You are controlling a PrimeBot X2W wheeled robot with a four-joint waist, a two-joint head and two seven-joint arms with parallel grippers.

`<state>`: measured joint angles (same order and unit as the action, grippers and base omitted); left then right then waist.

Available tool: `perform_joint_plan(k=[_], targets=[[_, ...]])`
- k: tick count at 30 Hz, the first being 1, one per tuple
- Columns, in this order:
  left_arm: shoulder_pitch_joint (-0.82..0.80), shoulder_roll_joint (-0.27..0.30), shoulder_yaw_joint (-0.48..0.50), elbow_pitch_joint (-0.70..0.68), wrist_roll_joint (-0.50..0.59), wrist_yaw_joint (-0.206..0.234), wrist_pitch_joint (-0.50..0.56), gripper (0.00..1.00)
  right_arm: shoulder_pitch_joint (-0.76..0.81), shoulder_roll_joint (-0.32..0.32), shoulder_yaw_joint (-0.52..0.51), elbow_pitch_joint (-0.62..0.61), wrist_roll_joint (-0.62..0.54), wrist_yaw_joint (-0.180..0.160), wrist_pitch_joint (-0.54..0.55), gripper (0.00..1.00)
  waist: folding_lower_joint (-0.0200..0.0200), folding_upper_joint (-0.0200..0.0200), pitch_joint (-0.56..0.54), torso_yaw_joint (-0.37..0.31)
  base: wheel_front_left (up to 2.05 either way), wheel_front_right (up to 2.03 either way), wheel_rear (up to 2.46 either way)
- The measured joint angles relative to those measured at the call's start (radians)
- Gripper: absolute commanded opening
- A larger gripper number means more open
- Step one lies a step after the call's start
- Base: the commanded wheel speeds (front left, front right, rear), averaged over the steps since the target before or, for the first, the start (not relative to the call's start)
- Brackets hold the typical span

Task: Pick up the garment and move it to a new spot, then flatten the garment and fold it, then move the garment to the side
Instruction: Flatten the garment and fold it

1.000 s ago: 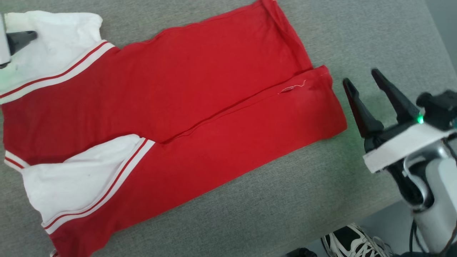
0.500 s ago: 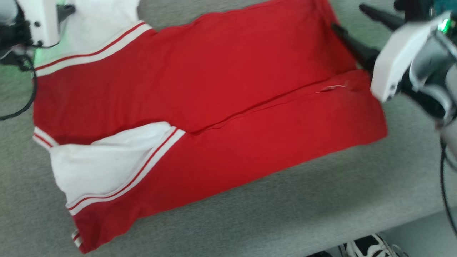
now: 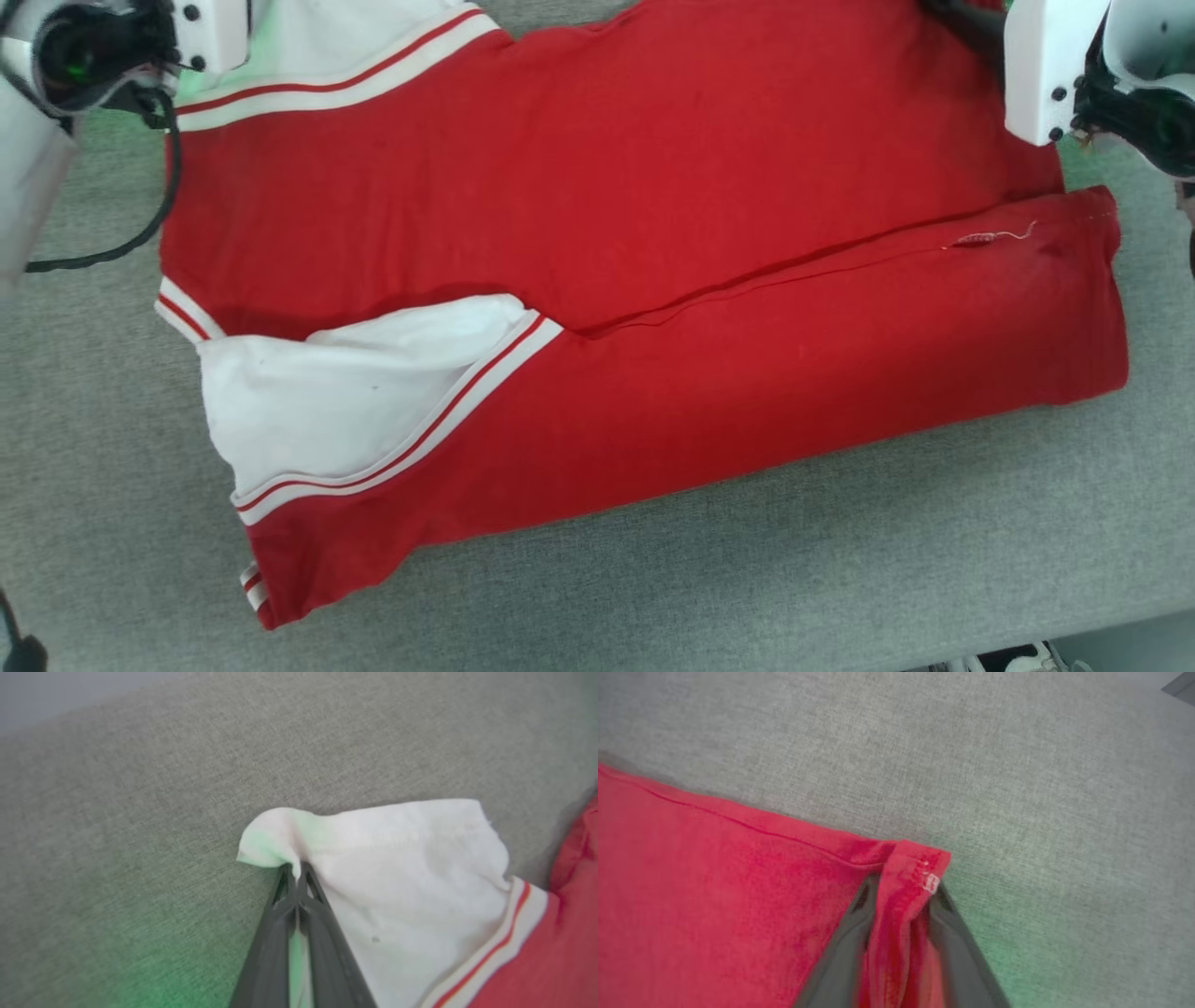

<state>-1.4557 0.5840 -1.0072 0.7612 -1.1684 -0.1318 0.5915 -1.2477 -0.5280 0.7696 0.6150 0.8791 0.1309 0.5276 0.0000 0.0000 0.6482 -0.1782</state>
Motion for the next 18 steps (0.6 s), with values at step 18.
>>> perform_joint_plan(k=[18], targets=[[0.23, 0.075, -0.087, -0.361, -0.101, 0.0, -0.388, 0.0, 0.192, -0.203, 0.092, -0.109, 0.143, 0.0, -0.173, 0.0, 0.0, 0.0, -0.225, 0.093, 0.0, 0.0, 0.0]])
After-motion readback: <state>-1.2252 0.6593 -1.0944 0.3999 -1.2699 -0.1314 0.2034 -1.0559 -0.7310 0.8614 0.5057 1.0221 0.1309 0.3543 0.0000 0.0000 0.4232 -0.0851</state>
